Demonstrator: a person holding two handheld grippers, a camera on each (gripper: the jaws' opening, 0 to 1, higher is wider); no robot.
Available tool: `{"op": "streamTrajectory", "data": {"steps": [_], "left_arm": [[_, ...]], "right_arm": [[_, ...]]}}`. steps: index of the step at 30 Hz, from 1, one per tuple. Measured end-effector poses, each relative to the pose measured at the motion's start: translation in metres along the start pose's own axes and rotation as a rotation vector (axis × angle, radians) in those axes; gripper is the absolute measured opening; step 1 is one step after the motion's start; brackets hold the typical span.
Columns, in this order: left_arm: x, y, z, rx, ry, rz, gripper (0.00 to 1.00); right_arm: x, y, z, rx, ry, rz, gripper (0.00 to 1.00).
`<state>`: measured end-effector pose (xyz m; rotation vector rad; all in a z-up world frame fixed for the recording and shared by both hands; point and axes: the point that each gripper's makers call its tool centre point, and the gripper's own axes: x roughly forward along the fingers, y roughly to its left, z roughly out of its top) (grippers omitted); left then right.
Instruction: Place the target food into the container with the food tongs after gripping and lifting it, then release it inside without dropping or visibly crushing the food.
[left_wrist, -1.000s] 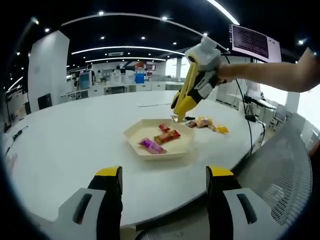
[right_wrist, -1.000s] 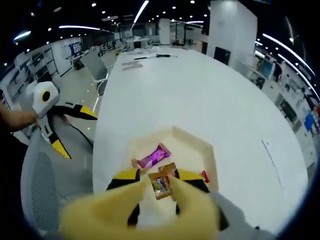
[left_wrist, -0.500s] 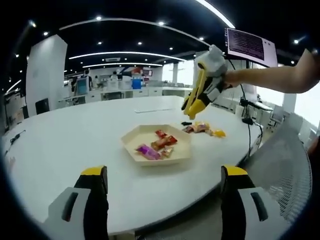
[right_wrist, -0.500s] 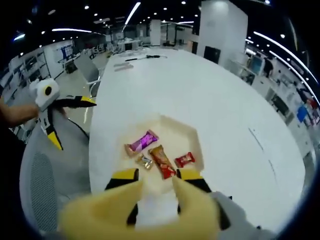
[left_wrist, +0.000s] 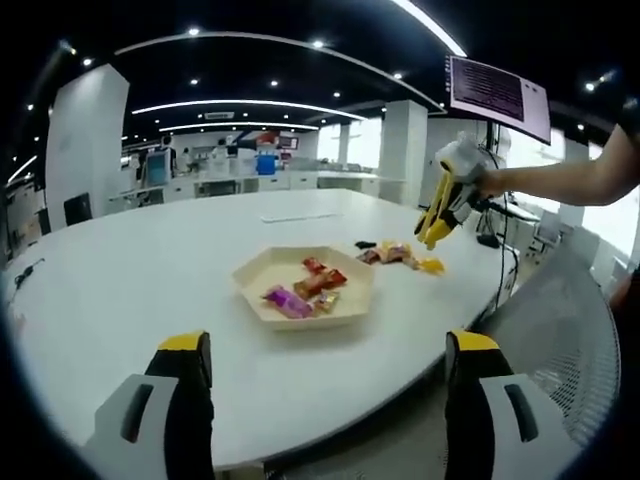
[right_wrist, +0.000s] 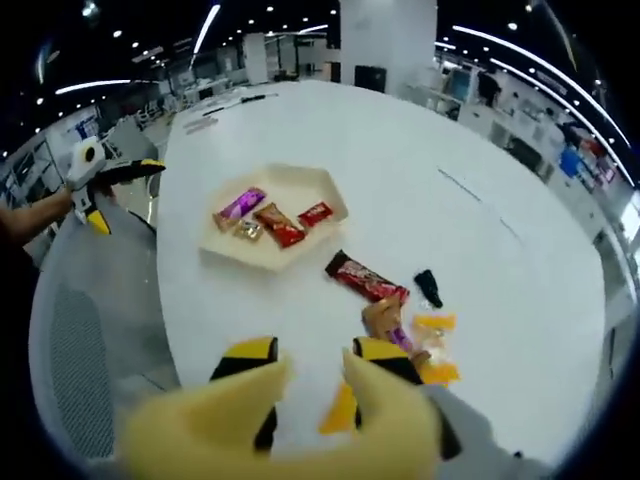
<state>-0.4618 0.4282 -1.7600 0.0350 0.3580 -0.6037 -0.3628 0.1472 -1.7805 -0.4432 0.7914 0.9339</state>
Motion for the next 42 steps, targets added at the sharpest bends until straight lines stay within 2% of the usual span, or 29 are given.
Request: {"op": "streamTrajectory", "data": {"steps": [7,10,12,16,23,25,31,35,36,42], "left_arm": [[0.000,0.001,-0.003,-0.003,0.018,0.004,0.91],[0.001,0.001,-0.004,-0.006,0.028,0.006,0.90],[0.001,0.001,-0.004,-0.005,0.029,0.005,0.90],[0.001,0.000,-0.007,-0.016,0.043,-0.006,0.88],[0.001,0.000,-0.006,-0.022,0.042,-0.002,0.86],[0.001,0.000,-0.007,-0.029,0.048,-0.004,0.84],[0.002,-0.002,-0.007,-0.025,0.051,-0.014,0.84],[0.002,-0.002,-0.008,-0.026,0.054,-0.014,0.84],[0.002,-0.002,-0.008,-0.027,0.055,-0.012,0.84],[0.002,-0.001,-0.008,-0.029,0.056,-0.010,0.83]], "right_arm": [[0.001,-0.019,-0.014,0.051,-0.003,-0.065,0.29],[0.010,-0.036,-0.022,0.111,0.011,-0.155,0.29],[0.017,-0.041,-0.026,0.190,0.009,-0.176,0.29],[0.029,-0.046,-0.034,0.241,0.021,-0.198,0.29],[0.034,-0.056,-0.039,0.369,0.022,-0.224,0.29],[0.036,-0.058,-0.041,0.381,0.034,-0.228,0.29],[0.041,-0.057,-0.038,0.410,0.044,-0.243,0.29],[0.047,-0.054,-0.041,0.406,0.089,-0.268,0.27],[0.046,-0.055,-0.040,0.428,0.098,-0.278,0.27],[0.048,-0.053,-0.039,0.427,0.090,-0.265,0.22]]}}
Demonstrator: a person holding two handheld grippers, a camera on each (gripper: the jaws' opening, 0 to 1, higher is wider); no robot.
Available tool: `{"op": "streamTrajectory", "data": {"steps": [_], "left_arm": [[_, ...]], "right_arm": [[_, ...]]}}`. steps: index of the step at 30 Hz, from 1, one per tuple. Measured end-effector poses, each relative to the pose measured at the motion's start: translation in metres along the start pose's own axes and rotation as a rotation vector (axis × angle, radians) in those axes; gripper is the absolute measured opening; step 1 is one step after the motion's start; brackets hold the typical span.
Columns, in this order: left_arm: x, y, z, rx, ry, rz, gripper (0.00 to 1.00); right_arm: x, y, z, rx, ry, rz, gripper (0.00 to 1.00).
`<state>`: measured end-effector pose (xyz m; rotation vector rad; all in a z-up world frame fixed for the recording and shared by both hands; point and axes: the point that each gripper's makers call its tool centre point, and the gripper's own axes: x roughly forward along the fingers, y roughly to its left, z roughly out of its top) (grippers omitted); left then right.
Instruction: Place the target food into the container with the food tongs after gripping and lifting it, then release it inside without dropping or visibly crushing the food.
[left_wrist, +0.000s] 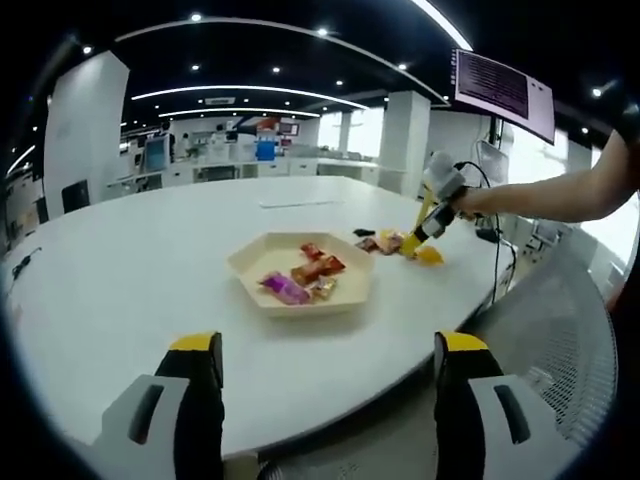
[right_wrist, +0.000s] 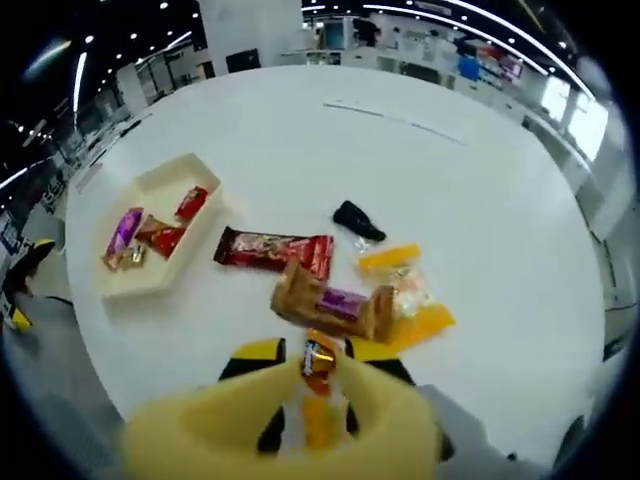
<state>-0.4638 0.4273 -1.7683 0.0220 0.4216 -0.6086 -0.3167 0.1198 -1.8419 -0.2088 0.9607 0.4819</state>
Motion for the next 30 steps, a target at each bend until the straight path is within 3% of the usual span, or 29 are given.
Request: {"op": "streamTrajectory", "data": {"steps": [19,30], "left_arm": [[0.000,0.001,-0.004,-0.002,0.017,0.000,0.83],[0.000,0.000,-0.002,0.004,0.006,-0.007,0.84]], "right_arm": [[-0.001,0.006,-0.002,-0.028,0.024,0.048,0.20],[-0.039,0.010,0.039,-0.052,-0.064,0.048,0.21]]}}
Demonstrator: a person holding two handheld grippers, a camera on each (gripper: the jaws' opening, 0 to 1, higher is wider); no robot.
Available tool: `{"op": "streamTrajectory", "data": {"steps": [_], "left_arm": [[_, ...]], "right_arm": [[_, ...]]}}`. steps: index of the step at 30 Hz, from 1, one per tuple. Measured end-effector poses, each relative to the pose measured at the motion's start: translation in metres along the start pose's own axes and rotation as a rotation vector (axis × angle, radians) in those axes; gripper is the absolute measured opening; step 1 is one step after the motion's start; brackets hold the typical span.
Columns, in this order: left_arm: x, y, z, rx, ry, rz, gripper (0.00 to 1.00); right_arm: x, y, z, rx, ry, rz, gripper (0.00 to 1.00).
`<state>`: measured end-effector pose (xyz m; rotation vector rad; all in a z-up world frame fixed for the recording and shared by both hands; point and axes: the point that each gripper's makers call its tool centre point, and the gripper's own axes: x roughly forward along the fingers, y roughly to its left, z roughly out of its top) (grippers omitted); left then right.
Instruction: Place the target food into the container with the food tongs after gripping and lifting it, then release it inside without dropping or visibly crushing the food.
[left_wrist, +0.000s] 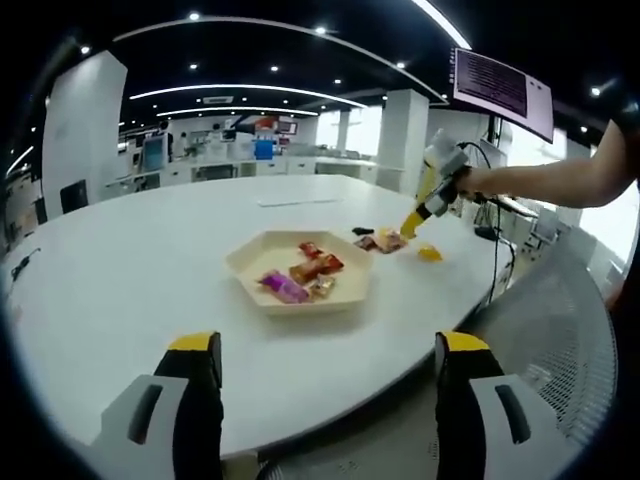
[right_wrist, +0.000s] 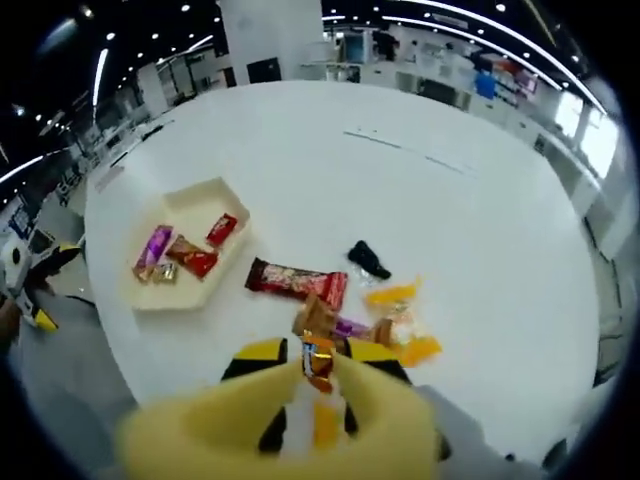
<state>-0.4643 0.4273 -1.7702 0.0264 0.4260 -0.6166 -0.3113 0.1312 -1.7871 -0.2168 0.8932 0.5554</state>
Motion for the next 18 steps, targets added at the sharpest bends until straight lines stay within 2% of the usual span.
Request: {"op": "streamTrajectory", "data": {"steps": [8,13,18], "left_arm": [[-0.001,0.000,0.001,0.006,-0.008,-0.003,0.83],[-0.001,-0.002,0.001,0.002,-0.006,-0.010,0.81],[-0.001,-0.002,0.000,0.000,-0.004,-0.011,0.81]], "right_arm": [[-0.006,0.006,0.013,-0.002,-0.020,0.004,0.21],[-0.005,0.013,0.022,-0.028,-0.004,0.003,0.21],[-0.001,0.026,0.043,-0.068,-0.041,0.022,0.21]]}}
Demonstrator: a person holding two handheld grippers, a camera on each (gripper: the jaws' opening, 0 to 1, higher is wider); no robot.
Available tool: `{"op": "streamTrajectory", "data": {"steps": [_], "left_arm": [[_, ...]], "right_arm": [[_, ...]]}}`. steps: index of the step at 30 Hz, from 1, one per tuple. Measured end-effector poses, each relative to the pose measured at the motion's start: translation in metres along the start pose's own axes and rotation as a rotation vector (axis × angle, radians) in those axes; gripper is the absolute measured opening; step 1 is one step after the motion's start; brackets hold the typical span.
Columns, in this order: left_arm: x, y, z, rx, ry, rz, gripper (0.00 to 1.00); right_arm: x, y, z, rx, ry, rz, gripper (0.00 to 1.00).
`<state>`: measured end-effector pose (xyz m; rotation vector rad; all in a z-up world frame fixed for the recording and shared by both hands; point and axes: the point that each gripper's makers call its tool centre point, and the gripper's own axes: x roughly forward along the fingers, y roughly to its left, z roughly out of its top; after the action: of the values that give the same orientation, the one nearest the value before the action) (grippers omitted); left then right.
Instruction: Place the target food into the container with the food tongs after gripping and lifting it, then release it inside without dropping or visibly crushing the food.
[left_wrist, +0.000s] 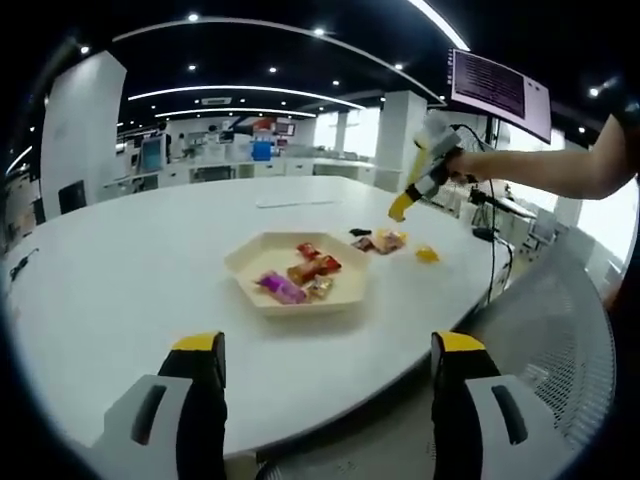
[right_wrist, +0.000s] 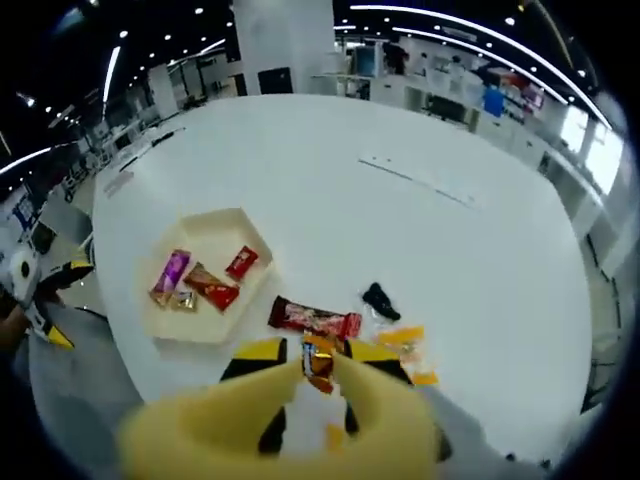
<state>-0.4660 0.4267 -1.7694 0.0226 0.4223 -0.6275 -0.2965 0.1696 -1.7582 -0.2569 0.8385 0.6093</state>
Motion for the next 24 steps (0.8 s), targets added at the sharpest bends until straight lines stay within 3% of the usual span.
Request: {"op": "streamTrajectory", "data": {"steps": [5,10,24], "left_arm": [[0.000,0.001,-0.004,-0.016,0.021,0.000,0.74],[0.000,0.003,-0.001,-0.014,0.000,0.013,0.78],[0.000,0.005,0.001,-0.024,-0.012,0.024,0.77]], "right_arm": [[0.010,0.025,0.029,-0.036,-0.028,0.045,0.21],[0.025,0.050,0.047,-0.075,-0.036,0.093,0.21],[0.055,0.102,0.065,-0.154,-0.003,0.187,0.21]]}}
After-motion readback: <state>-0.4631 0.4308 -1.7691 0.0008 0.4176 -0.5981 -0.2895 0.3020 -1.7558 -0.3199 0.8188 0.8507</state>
